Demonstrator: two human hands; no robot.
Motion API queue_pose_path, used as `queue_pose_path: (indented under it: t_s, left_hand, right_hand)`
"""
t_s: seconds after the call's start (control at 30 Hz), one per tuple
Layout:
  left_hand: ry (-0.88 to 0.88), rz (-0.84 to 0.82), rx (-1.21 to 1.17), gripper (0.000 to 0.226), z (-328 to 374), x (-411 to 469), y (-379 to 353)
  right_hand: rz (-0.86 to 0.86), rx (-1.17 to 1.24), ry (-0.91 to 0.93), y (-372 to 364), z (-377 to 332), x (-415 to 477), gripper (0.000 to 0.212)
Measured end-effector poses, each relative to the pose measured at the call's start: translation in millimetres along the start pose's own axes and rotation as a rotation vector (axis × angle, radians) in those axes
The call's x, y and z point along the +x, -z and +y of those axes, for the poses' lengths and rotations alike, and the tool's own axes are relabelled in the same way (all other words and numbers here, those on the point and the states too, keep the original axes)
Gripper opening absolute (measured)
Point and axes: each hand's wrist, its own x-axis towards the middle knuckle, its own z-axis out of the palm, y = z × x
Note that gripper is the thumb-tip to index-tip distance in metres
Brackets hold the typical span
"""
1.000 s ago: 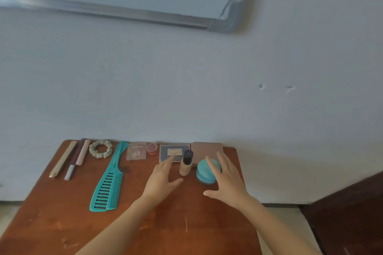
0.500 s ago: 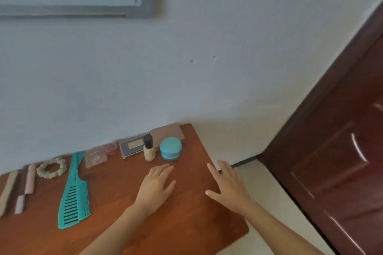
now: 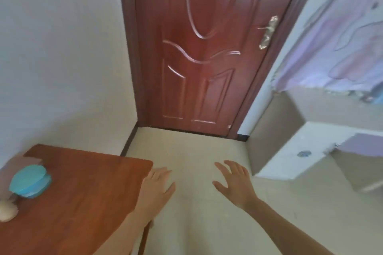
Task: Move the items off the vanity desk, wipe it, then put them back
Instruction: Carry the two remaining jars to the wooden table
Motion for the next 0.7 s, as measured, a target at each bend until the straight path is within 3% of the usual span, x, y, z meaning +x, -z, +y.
queue_pose_path:
  t_s: [0.3,0.57,0.7]
  left_hand:
    - [-0.634,-0.17,-0.035,0.03,188,1,-113]
    - [-0.772,-0.339,-0.126,0.041,387,-74,-222]
    - [-0.787,-0.335,-0.243,0.036,460,-103,-253]
  right_hand:
    - [0.136,-0.076,-0.558,21,145,-207,0.04]
    - [0.163,-0.103,-0.806,41,267,-396,0.069]
    - [0.167,-0.134,-0.856,57,322,-454,0.061]
